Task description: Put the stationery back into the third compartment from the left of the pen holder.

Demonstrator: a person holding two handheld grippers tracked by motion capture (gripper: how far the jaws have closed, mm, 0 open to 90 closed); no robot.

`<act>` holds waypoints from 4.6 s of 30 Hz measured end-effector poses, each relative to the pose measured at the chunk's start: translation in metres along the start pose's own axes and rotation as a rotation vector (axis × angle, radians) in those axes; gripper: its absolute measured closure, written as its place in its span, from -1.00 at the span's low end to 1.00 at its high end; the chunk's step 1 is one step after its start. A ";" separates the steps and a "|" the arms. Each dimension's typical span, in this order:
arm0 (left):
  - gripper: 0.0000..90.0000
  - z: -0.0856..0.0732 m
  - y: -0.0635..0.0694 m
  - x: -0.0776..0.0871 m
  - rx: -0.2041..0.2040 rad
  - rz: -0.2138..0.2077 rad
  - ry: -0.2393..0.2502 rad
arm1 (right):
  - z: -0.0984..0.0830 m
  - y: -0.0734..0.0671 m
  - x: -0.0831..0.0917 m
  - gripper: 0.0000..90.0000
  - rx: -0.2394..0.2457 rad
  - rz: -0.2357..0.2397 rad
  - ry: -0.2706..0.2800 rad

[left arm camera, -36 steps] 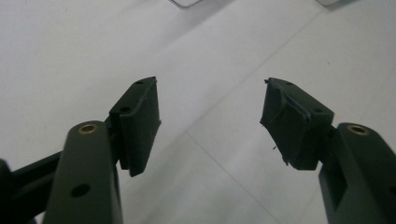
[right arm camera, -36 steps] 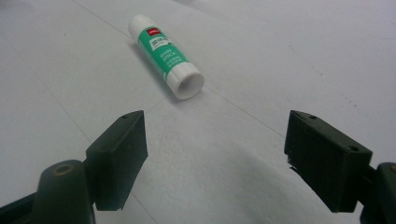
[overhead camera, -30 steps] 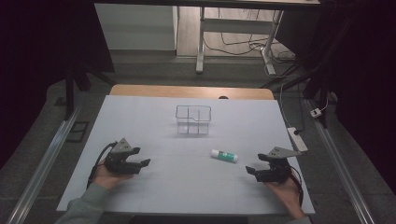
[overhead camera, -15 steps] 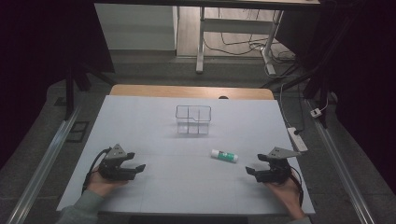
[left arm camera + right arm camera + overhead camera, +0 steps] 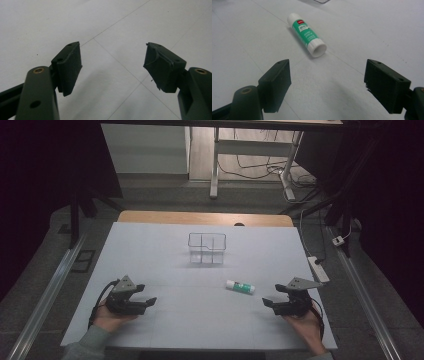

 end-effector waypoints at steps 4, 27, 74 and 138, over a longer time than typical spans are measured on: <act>-0.35 0.000 0.000 0.002 0.001 0.004 0.011 | 0.005 -0.001 -0.002 -0.53 0.009 0.005 -0.006; -0.36 -0.003 -0.001 0.003 0.016 -0.012 0.000 | 0.057 -0.010 -0.021 -0.52 0.054 0.096 -0.038; -0.36 -0.003 -0.003 -0.004 0.015 -0.002 -0.021 | 0.104 -0.031 -0.110 -0.23 0.227 0.275 -0.315; -0.36 -0.003 -0.006 0.000 0.019 -0.005 -0.008 | 0.128 -0.017 -0.071 0.43 0.162 0.174 -0.079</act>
Point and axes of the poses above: each handheld gripper's, and its own axes: x roughly backward along the jaws, z roughly out of its top, y roughly to its right, the point moved 4 cm from there along -x, roughly forward along the jaws, and after that the axes turned 4 degrees about x, right-handed, at the moved point
